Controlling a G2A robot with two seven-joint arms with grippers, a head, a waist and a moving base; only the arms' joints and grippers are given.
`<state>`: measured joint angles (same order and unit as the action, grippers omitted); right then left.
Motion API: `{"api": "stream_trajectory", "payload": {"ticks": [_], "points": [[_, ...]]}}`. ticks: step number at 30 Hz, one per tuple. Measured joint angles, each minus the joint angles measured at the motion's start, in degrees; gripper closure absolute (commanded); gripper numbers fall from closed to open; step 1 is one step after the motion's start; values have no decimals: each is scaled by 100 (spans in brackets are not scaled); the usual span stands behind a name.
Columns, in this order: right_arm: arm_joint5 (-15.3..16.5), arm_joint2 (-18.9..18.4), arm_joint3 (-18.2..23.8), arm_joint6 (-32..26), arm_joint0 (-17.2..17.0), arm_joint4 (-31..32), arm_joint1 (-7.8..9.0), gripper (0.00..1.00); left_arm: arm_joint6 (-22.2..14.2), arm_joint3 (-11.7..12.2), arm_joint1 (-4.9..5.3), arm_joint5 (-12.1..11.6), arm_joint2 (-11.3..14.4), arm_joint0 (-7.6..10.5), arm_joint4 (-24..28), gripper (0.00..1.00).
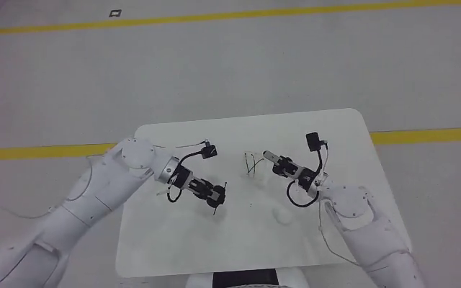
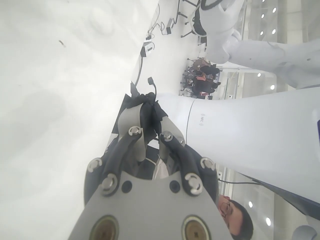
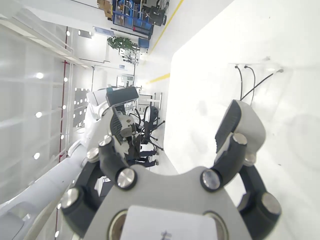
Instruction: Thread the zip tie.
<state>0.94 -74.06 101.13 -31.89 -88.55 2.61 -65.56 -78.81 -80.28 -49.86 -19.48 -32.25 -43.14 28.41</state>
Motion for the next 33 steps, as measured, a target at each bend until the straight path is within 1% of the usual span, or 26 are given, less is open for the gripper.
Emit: {"api": "stream_trajectory", "payload": {"ticks": [5, 6, 9, 13, 20, 22, 30, 33], "points": [[12, 20, -12, -35, -3, -22, -1, 0, 51, -7, -6, 13, 16, -29, 16, 100], [53, 40, -36, -99, 7, -51, -1, 0, 87, -10, -12, 11, 27, -47, 36, 100], [257, 93, -210, -551, 104, -381, 3, 0, -73, 4, -46, 0, 115, -40, 303, 100], [419, 203, -484, -1307, 344, -821, 9, 0, -84, 29, -69, 0, 425, 124, 563, 100], [592, 485, -865, -2194, 781, -1444, -18, 0, -83, 177, -100, 0, 896, 458, 794, 100], [598, 486, -878, -2225, 793, -1470, -18, 0, -83, 256, -106, 0, 922, 527, 810, 100], [549, 537, -853, -2245, 785, -1459, -17, 0, -83, 259, -106, 0, 916, 525, 804, 100], [390, 667, -932, -2768, 924, -1766, -16, 0, -83, 260, -106, 0, 916, 525, 804, 100]]}}
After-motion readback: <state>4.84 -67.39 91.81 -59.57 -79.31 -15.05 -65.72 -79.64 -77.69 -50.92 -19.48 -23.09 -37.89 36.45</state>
